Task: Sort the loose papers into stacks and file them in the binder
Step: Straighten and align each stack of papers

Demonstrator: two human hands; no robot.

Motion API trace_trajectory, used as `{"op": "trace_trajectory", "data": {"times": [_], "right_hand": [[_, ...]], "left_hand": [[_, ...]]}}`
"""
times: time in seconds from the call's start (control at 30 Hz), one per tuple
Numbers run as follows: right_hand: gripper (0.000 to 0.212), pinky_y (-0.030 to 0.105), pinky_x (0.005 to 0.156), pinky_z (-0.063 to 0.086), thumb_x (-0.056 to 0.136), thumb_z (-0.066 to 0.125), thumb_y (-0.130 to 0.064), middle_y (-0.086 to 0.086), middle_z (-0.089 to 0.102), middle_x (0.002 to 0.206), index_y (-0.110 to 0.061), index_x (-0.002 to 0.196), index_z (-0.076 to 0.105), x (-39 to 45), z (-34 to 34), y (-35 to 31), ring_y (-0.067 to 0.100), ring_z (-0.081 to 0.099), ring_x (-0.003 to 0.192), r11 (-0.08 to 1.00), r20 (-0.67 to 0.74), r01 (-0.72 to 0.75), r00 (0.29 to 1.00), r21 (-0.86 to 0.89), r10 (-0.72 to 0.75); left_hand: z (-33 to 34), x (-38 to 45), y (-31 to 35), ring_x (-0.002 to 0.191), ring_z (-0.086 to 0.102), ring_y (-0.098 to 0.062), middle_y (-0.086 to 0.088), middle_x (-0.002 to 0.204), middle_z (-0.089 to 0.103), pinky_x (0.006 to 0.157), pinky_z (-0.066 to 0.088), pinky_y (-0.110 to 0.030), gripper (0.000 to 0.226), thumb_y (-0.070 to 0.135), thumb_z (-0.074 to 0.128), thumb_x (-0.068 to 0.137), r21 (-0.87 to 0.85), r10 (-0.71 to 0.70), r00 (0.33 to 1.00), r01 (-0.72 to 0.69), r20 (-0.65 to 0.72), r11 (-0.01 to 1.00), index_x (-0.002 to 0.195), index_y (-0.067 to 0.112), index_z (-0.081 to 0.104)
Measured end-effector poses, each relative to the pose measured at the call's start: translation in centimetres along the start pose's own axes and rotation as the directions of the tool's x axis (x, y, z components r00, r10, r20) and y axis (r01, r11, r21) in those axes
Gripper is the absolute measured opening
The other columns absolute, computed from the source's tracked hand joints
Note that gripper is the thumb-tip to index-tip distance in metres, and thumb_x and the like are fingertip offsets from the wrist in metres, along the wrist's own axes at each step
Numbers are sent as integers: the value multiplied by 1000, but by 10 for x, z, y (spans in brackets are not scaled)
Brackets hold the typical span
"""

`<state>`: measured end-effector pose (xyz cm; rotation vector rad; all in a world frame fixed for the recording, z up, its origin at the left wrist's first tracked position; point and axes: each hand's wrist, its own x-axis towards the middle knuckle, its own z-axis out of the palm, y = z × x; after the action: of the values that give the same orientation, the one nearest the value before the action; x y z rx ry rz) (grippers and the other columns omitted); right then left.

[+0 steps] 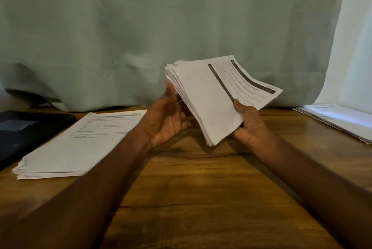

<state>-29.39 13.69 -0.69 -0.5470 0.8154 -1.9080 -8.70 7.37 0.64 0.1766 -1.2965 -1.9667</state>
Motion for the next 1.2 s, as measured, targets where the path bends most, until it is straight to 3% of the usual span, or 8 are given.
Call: {"op": "trace_trajectory", "data": {"times": [0.2,0.33,0.47,0.67,0.8,1.0,1.1,1.2], "right_hand": [[36,57,88,59,98,65,-15,12,74,119,-19,133,61,1,4,11,32,71,109,996,52,82,995,-23,-81],[36,47,87,61,96,65,-13,11,75,118,-13,132,61,-2,4,-14,30,72,108,984,96,175,981,-43,-171],[23,36,80,62,102,57,-21,8,78,107,-11,120,68,-8,-1,-37,26,74,102,842,135,345,938,-416,-318],[30,45,82,63,97,67,-19,12,77,110,-9,125,67,-10,-1,-40,31,75,100,754,216,325,945,-570,-244],[34,38,75,64,92,72,-9,6,77,112,-15,125,66,-15,-2,-34,24,76,96,761,213,300,953,-575,-214],[31,19,74,60,97,68,-23,-4,71,122,-23,128,65,-25,9,-6,5,72,100,454,282,542,805,-707,-521],[31,28,84,61,99,66,-22,1,71,126,-19,130,65,-31,14,4,12,71,109,356,335,614,730,-704,-595],[36,39,93,60,99,65,-16,6,67,133,-15,135,62,-32,14,16,20,67,118,342,299,524,792,-780,-531]], "left_hand": [[17,9,-27,109,71,-29,-7,118,75,99,55,-53,48,7,78,86,306,164,935,-65,-313,950,131,16,61],[-12,3,22,107,71,-27,-6,116,75,100,54,-50,41,4,80,82,549,266,906,-47,-328,835,119,17,67],[-40,-12,61,102,72,-20,0,110,75,99,55,-41,35,3,80,82,638,367,860,-64,-355,768,109,22,68],[-55,-11,52,112,67,-27,0,114,74,103,50,-47,47,16,90,73,651,280,878,47,-388,758,113,25,67],[-42,-2,32,97,66,-20,-1,109,69,87,53,-36,54,19,87,78,707,374,833,29,-408,707,126,13,64],[-23,2,18,89,66,-14,5,95,67,69,52,-21,34,11,74,87,717,539,718,-80,-440,692,120,13,65],[-17,2,11,83,61,-2,12,92,63,60,46,-10,32,16,73,90,748,614,668,-129,-420,652,120,18,62],[-14,3,-2,85,62,-7,11,98,62,68,50,-15,35,22,78,89,800,591,700,-46,-402,598,120,17,62]]}}
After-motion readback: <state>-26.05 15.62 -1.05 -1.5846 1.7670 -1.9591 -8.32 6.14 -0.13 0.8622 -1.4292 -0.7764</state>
